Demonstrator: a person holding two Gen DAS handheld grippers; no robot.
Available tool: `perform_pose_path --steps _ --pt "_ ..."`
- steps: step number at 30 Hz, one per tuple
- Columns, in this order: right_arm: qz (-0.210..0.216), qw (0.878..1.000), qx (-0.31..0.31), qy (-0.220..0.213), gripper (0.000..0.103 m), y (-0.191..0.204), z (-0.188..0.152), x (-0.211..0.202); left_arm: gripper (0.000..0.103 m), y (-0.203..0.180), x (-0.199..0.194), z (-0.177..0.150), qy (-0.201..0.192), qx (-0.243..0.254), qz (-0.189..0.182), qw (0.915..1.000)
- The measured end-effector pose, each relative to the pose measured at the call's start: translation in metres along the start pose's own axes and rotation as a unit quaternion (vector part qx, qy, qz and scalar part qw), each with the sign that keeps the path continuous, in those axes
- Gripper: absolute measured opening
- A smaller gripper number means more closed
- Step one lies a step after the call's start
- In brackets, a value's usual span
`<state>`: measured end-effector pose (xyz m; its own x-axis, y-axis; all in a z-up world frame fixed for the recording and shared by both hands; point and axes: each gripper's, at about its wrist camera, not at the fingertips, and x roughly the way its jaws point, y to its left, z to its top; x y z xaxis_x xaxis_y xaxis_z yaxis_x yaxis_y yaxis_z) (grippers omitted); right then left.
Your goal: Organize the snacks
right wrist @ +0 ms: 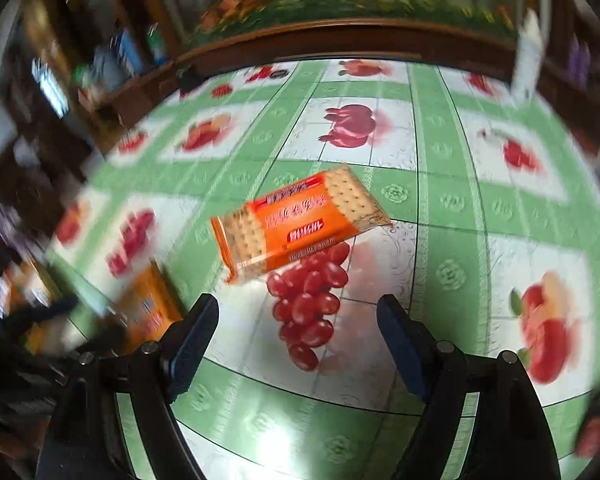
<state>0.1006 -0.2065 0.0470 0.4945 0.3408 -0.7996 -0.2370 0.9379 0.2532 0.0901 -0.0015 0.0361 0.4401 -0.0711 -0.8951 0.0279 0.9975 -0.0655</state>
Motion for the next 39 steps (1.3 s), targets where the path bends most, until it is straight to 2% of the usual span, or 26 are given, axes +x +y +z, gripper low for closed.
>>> perform_pose_path --steps 3,5,7,9,12,17,20,24,26,28,31,39 --pt "0.006 0.998 0.058 -0.004 0.085 -0.011 0.005 0.003 0.092 -0.012 0.006 0.001 0.004 0.039 -0.006 0.9992" --pt "0.019 0.996 0.087 -0.006 0.088 -0.013 0.014 0.010 0.092 -0.018 0.013 0.000 0.017 0.060 -0.025 0.9977" --pt "0.026 0.993 0.113 0.001 0.097 -0.014 0.022 0.021 0.092 -0.022 0.018 -0.001 0.018 0.078 -0.017 0.9966" --pt "0.023 0.991 0.132 0.011 0.100 -0.011 0.031 0.035 0.092 -0.025 0.024 -0.001 0.023 0.089 -0.011 0.9957" --pt "0.008 0.991 0.131 0.017 0.100 -0.001 0.040 0.046 0.092 -0.021 0.032 0.002 0.029 0.078 -0.007 0.9965" --pt "-0.046 0.994 0.094 0.025 0.100 0.016 0.059 0.068 0.092 -0.013 0.034 0.004 0.022 0.060 -0.003 0.9979" --pt "-0.058 0.995 0.071 0.029 0.099 0.022 0.062 0.080 0.093 -0.010 0.034 0.005 0.018 0.053 0.000 0.9984" --pt "-0.098 0.995 -0.002 0.030 0.089 0.034 0.054 0.084 0.094 -0.009 0.031 0.000 0.009 0.055 0.000 0.9984" --pt "-0.104 0.994 -0.024 0.024 0.077 0.033 0.045 0.077 0.094 -0.008 0.031 -0.001 0.010 0.054 -0.001 0.9985" --pt "-0.106 0.994 -0.032 0.017 0.059 0.028 0.037 0.067 0.093 -0.008 0.030 0.000 0.010 0.050 0.001 0.9987" --pt "-0.088 0.996 -0.029 0.018 0.057 0.020 0.029 0.058 0.074 -0.009 0.025 -0.001 -0.004 0.048 0.006 0.9988" --pt "-0.034 0.999 -0.024 0.008 0.057 0.013 -0.014 0.022 0.073 -0.002 0.015 -0.019 -0.002 0.038 0.011 0.9992"
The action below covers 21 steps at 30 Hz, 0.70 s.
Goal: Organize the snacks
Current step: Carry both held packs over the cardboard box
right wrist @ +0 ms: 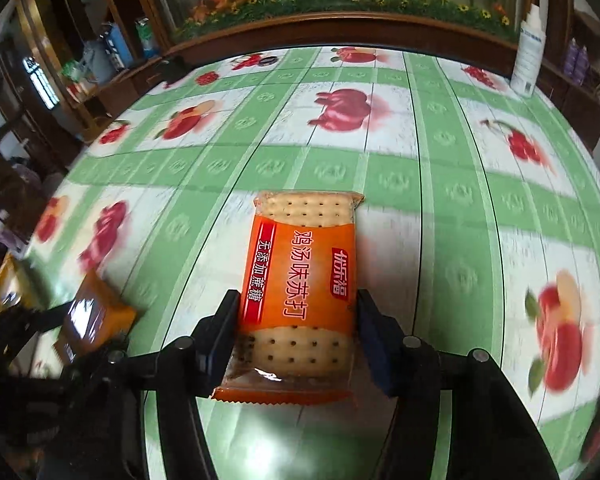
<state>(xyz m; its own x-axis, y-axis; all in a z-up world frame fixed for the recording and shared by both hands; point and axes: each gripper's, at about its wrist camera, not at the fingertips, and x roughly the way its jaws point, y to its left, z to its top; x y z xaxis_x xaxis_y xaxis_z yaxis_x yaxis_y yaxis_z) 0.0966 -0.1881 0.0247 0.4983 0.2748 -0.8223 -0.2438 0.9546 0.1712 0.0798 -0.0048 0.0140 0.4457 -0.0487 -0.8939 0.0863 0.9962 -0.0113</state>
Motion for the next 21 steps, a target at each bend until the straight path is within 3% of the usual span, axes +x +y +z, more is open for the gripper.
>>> perform_pose_path --steps 7,14,17,21 --pt "0.028 1.000 0.001 -0.010 0.056 0.010 -0.037 -0.028 0.073 -0.004 -0.024 -0.029 -0.009 -0.001 -0.015 0.9999" --pt "0.015 1.000 -0.016 0.006 0.056 0.021 -0.057 -0.030 0.073 -0.008 -0.029 -0.042 -0.005 0.001 -0.024 0.9997" --pt "-0.005 1.000 -0.017 -0.003 0.076 0.026 -0.051 -0.028 0.073 -0.006 -0.027 -0.044 -0.004 -0.005 -0.023 0.9997" --pt "-0.023 0.999 -0.034 0.001 0.078 0.035 -0.039 -0.015 0.073 -0.003 -0.025 -0.044 0.000 -0.013 -0.023 0.9996"
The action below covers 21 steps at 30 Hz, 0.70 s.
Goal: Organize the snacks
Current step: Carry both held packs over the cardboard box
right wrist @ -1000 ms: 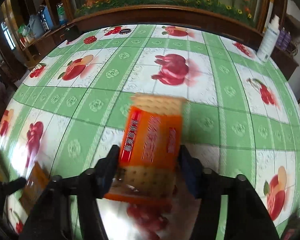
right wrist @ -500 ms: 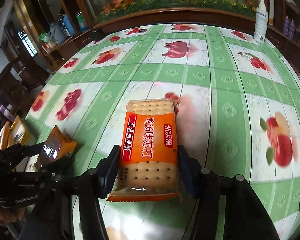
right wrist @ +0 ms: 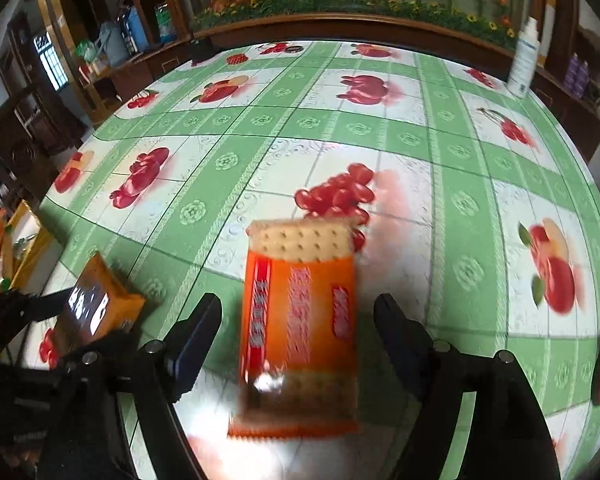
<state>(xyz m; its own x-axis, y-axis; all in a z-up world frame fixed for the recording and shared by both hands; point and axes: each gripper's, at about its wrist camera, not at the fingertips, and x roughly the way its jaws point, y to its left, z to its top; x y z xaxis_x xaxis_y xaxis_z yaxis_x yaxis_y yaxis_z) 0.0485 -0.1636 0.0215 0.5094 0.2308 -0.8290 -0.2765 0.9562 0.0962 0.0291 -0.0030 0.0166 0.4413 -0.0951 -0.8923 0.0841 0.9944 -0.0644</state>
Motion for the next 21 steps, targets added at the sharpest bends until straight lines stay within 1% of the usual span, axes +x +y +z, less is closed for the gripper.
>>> perform_pose_path --steps 1,2,3,4,6,9,12,16,21 --pt "-0.002 1.000 -0.002 0.002 0.070 0.000 0.001 0.003 0.073 0.001 0.000 -0.001 -0.001 0.000 0.003 1.0000" --pt "-0.002 1.000 -0.004 0.010 0.064 0.000 0.001 0.007 0.073 0.001 0.000 -0.001 -0.002 0.000 0.005 1.0000" --pt "-0.010 1.000 -0.010 0.004 0.056 0.001 0.000 0.006 0.073 0.002 0.000 -0.002 -0.001 0.001 0.005 1.0000" --pt "-0.010 1.000 -0.011 0.005 0.056 0.001 -0.002 0.005 0.073 0.003 -0.001 -0.003 -0.003 0.001 0.004 1.0000" --pt "0.011 1.000 -0.002 0.003 0.056 -0.001 -0.007 -0.001 0.073 0.004 -0.003 -0.005 -0.007 0.002 0.007 1.0000" --pt "0.008 1.000 -0.004 -0.010 0.056 0.002 -0.014 -0.012 0.073 0.005 -0.011 -0.009 -0.016 0.000 0.004 0.9999" --pt "0.023 0.999 -0.002 -0.024 0.056 0.008 -0.018 -0.027 0.073 0.006 -0.025 -0.013 -0.031 0.001 0.003 0.9995" --pt "0.052 0.998 -0.003 -0.042 0.056 0.019 -0.020 -0.044 0.073 0.010 -0.044 -0.024 -0.054 0.001 0.011 0.9985" --pt "0.093 0.994 -0.018 -0.062 0.056 0.048 -0.019 -0.060 0.073 0.023 -0.066 -0.037 -0.076 -0.011 0.010 0.9970"
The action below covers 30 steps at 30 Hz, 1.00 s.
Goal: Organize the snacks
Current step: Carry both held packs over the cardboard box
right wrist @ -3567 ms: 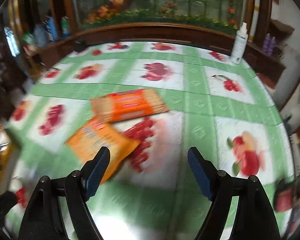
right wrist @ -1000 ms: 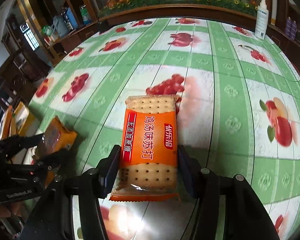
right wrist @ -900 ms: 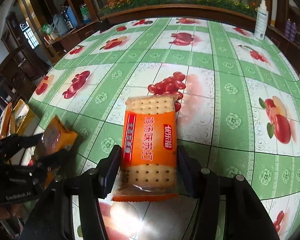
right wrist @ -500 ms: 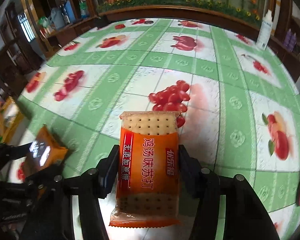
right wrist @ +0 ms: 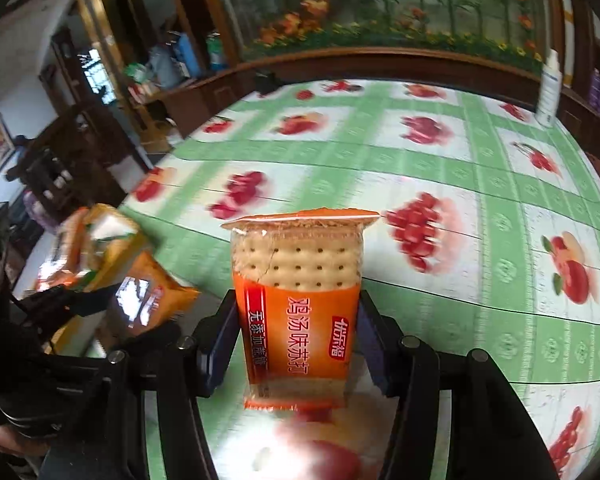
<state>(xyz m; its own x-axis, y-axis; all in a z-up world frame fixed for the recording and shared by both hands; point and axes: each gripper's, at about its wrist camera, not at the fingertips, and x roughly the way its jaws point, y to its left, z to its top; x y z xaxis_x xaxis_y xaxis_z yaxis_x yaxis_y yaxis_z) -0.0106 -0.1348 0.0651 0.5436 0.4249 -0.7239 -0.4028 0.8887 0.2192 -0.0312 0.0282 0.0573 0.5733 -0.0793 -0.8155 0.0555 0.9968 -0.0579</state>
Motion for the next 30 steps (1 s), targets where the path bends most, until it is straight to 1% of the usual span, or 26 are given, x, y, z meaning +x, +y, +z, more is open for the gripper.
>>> perform_pose_path --steps 7,13,18,20,24,28,30 --pt "0.027 0.999 -0.030 -0.006 0.056 0.041 0.008 0.003 0.073 0.029 -0.030 -0.011 -0.020 -0.022 0.003 0.9995" --pt "0.050 0.997 -0.058 -0.018 0.056 0.072 0.015 -0.007 0.073 0.056 -0.064 -0.021 -0.047 -0.039 0.007 0.9981" --pt "0.082 0.992 -0.087 -0.031 0.056 0.104 0.022 -0.020 0.073 0.084 -0.095 -0.030 -0.066 -0.052 0.019 0.9963" --pt "0.097 0.990 -0.099 -0.033 0.056 0.116 0.025 -0.022 0.073 0.097 -0.107 -0.035 -0.072 -0.060 0.025 0.9953" --pt "0.124 0.984 -0.121 -0.036 0.056 0.143 0.029 -0.021 0.073 0.129 -0.127 -0.046 -0.083 -0.081 0.053 0.9918" --pt "0.148 0.979 -0.141 -0.028 0.056 0.171 0.032 -0.012 0.073 0.163 -0.140 -0.058 -0.084 -0.111 0.074 0.9874" --pt "0.159 0.975 -0.152 -0.025 0.056 0.185 0.032 -0.008 0.073 0.172 -0.143 -0.064 -0.083 -0.118 0.080 0.9863"
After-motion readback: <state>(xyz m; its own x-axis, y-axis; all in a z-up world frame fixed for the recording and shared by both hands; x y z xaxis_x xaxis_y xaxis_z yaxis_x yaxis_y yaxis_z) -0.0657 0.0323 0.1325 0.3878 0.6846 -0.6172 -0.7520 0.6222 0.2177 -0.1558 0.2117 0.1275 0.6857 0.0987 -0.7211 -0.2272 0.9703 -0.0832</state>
